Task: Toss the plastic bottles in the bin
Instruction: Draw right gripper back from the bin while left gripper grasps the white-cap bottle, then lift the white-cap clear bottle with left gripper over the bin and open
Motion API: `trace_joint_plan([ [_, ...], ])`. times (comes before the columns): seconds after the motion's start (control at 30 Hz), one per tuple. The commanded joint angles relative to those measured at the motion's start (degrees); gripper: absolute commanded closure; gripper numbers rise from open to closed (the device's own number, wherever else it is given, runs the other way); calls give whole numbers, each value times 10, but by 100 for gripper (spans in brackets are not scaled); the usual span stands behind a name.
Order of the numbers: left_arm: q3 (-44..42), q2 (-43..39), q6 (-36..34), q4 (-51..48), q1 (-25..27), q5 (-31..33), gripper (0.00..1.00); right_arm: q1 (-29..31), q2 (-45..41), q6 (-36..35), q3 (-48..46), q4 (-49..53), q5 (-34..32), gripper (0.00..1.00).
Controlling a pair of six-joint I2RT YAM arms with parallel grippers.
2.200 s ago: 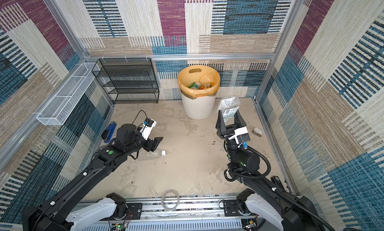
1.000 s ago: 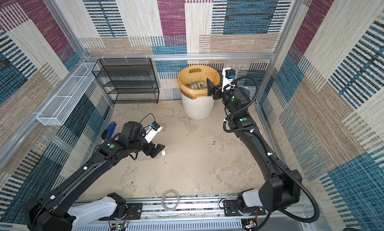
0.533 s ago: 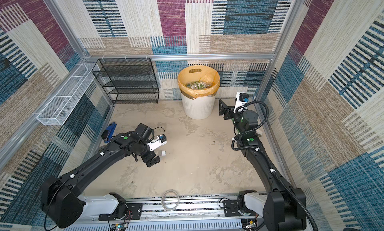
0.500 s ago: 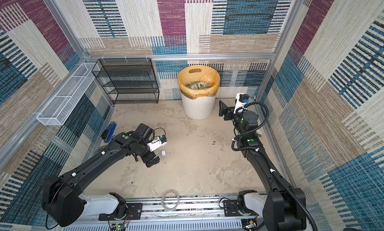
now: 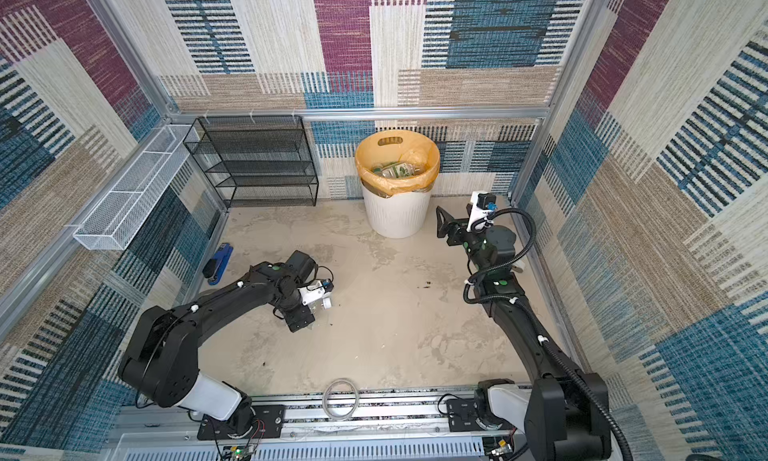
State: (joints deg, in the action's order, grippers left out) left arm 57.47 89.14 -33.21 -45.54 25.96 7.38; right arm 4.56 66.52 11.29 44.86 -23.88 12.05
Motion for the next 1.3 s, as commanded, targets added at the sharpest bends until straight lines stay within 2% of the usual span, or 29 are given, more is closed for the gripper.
trace_joint_plan([
  [0.0, -4, 12, -12, 39, -8, 0, 15, 0, 0, 6, -3, -20, 5, 8],
  [0.27, 4, 42, -3, 49, -13, -13, 33, -2, -11, 7, -18, -21, -5, 9],
  [0.6, 8, 9, 25, 77, -12, -45, 44, -6, -26, 7, -56, 5, -19, 11],
  [0.8, 13, -69, 75, 133, -11, -114, 47, -7, -36, 8, -90, 29, -20, 13],
  [0.9, -14, -129, 121, 234, -1, -150, 47, -7, -48, 8, -107, 41, -23, 13],
  [1.07, -96, -197, 248, 540, 26, -215, 47, -7, -60, 7, -121, 65, -26, 16],
  [1.13, -114, -195, 266, 659, 58, -206, 47, -7, -58, 12, -130, 69, -23, 16],
  [1.27, -120, -155, 258, 849, 116, -211, 46, -7, -56, 26, -156, 66, -21, 18],
])
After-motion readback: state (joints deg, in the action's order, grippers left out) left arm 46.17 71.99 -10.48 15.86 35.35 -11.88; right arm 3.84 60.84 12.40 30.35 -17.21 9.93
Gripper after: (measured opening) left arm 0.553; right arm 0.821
